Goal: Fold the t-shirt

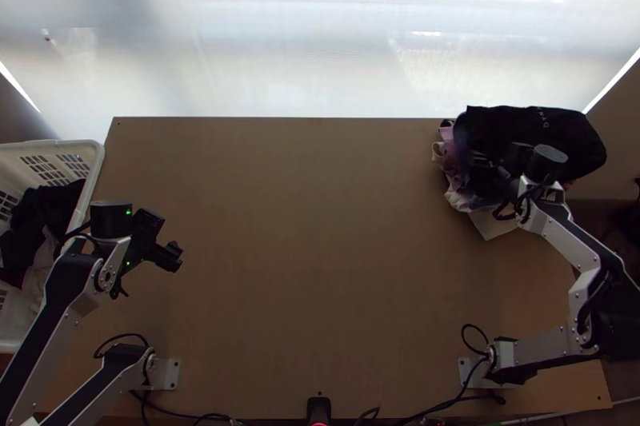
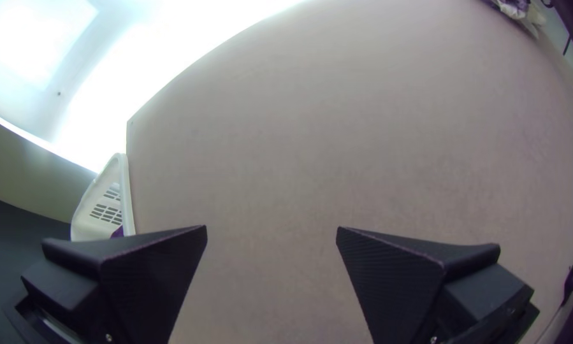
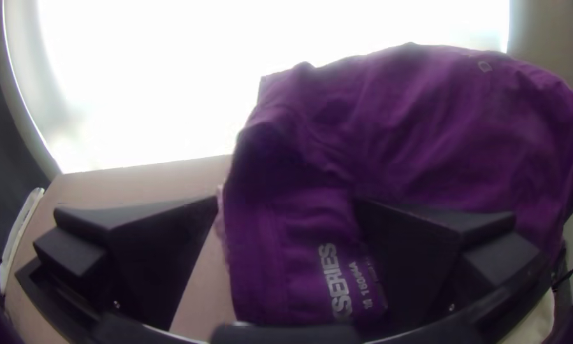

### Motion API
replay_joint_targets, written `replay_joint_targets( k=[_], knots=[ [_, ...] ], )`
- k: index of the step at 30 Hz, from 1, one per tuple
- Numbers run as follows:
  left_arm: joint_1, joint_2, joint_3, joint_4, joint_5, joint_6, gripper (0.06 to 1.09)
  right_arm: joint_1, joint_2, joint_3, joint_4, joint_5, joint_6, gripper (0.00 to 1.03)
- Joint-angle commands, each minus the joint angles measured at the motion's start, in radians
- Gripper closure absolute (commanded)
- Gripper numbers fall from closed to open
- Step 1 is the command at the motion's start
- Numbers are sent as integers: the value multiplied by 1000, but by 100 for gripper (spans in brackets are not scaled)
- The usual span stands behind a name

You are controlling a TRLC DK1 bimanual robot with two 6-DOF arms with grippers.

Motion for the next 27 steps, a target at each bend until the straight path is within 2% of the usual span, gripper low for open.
replay_joint_targets(
  k=[1,10,14,16,22,27],
  knots=[
    [0,2,15,1,-2,5,10,84,-140,-13,-49,25,-14,5],
    [2,-13,61,-8,1,3,10,126,-324,26,-201,94,-69,5],
    [-4,-61,52,-2,1,-31,10,161,-502,-23,-225,243,-181,5],
    [-14,-105,20,15,1,-37,10,176,-598,-65,-216,278,-227,5],
    [-44,-303,-79,182,2,-69,10,228,-906,-306,-113,418,-345,5],
    [-72,-498,-252,375,41,-89,10,230,-1181,-505,-104,460,-419,5]
  ],
)
